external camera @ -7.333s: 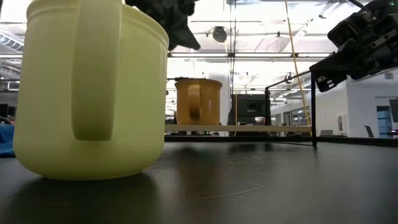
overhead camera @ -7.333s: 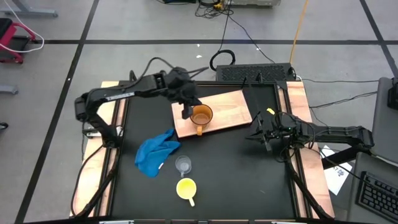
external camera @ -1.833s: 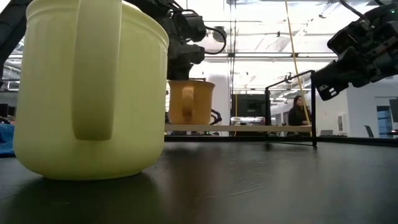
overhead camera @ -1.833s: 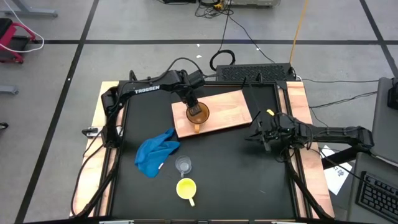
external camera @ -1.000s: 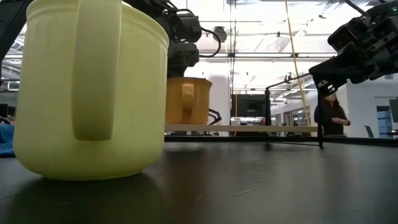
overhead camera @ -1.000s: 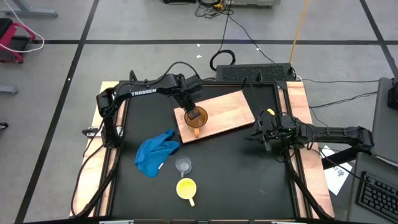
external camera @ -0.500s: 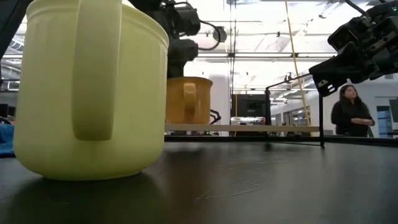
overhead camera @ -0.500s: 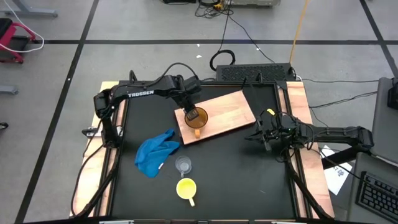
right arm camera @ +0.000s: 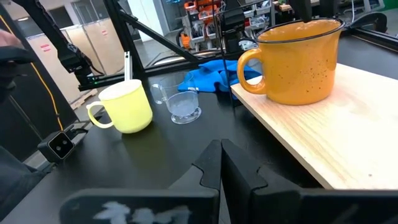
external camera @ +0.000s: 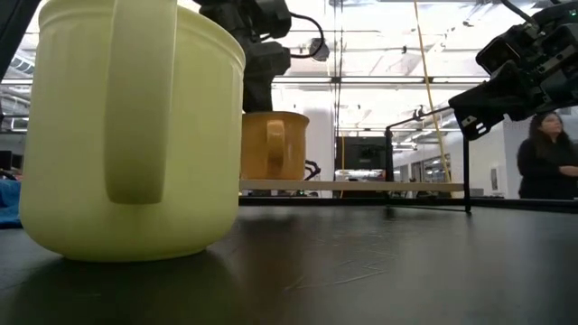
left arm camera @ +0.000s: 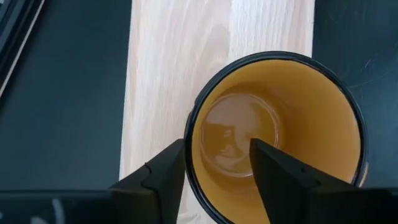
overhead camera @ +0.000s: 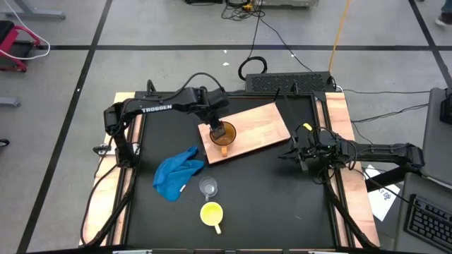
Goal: Stack small to large cups/mugs on shelf
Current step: Put the brown mug on the shelf, then put the yellow mug on the shelf
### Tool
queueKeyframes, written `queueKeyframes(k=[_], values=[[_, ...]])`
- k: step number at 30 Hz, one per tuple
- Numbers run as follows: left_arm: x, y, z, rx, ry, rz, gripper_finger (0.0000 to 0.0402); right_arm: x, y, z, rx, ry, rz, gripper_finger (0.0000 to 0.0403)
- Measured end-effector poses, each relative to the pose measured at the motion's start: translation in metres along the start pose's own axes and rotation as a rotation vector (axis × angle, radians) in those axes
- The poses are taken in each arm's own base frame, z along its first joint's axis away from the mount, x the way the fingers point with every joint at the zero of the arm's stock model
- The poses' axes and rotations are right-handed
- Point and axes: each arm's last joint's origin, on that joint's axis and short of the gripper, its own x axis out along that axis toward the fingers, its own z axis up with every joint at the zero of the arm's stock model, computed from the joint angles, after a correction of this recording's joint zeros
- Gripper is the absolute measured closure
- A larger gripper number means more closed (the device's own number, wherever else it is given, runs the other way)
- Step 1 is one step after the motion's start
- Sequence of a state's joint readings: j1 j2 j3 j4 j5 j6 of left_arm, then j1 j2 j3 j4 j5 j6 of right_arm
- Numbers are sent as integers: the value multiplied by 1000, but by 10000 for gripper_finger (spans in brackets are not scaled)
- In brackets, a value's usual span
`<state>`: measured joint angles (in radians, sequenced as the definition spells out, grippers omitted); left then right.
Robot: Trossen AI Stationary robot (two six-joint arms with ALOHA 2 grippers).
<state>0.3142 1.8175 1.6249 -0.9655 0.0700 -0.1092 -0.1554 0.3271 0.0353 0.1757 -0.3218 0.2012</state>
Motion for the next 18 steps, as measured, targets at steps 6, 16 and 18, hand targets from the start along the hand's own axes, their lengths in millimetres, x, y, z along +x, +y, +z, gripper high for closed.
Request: queueKeyframes(k=[6,16,18], values=[[0,-3,2,24,-24,-11,215,0,0,0,1,1,0,403],[-8,-2,2,94,-53,13,215,0,0,0,23,1,0,403],[-22,-3,1,112,-91,16,215,0,0,0,23,1,-1,403]])
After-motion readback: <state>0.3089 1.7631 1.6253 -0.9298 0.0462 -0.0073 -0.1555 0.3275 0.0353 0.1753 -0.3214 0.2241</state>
